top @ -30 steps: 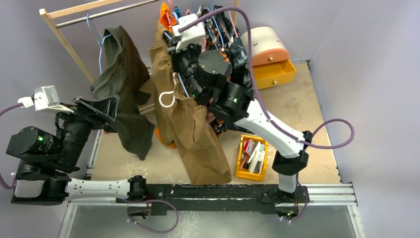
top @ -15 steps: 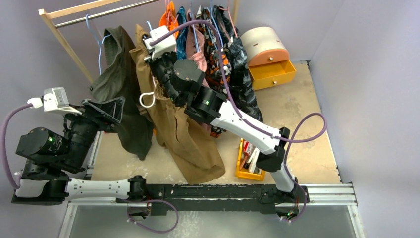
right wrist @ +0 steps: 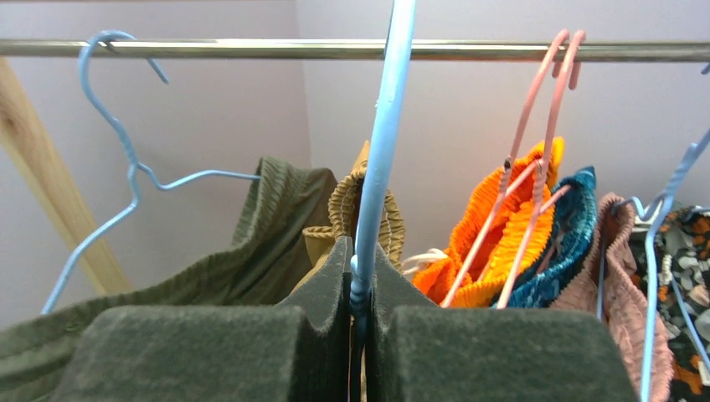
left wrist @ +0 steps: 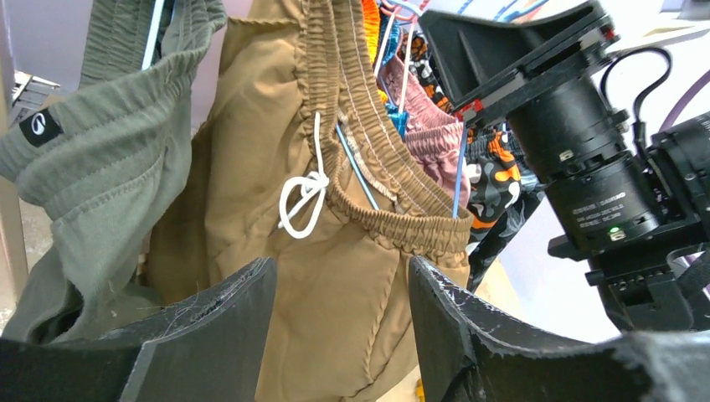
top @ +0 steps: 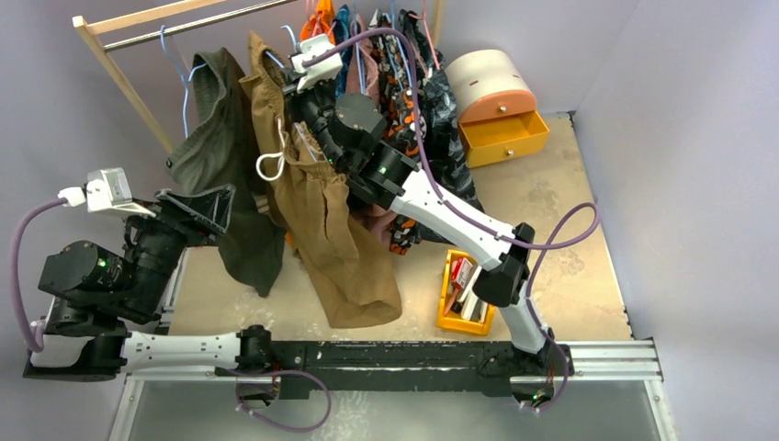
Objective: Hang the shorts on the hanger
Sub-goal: Place the hanger at the clothesline.
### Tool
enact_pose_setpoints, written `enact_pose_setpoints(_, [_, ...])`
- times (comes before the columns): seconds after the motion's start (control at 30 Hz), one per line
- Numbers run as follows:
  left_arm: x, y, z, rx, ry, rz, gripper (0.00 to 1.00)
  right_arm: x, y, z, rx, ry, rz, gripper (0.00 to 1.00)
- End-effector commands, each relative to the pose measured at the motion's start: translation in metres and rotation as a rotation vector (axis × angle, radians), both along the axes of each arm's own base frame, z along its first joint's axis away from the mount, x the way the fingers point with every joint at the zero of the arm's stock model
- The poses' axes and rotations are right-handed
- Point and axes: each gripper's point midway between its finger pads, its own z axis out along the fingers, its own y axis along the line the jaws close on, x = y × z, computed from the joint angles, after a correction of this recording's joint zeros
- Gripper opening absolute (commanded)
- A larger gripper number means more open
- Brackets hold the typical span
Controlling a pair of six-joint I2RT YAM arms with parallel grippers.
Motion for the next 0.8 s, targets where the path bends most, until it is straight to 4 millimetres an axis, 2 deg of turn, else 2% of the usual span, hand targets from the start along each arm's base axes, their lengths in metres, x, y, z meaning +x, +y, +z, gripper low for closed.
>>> enact_pose_setpoints(0.0, [-0.001, -0.005, -0.006, -0.012, 0.001, -0.02, 0.58, -0.019, -0.025, 0.083, 0.23, -0.161, 0.035, 0.0])
enact_pose_setpoints(0.23, [-0.002, 0.0, -0.007, -0.039, -0.002, -0.023, 0.58, -0.023, -0.037, 0.11, 0.321, -0.235, 0.015, 0.0])
enact_pose_setpoints(0.5, [-0.001, -0.003, -0.009, -0.025, -0.004, -0.02, 0.59, 0.001, -0.016, 0.08, 0.308, -0.216, 0.017, 0.0])
enact_pose_setpoints(0.77, [-0.001, -0.009, -0.011, -0.026, -0.001, -0.032, 0.59, 0.018, -0.006, 0.065, 0.305, -0.228, 0.046, 0.0])
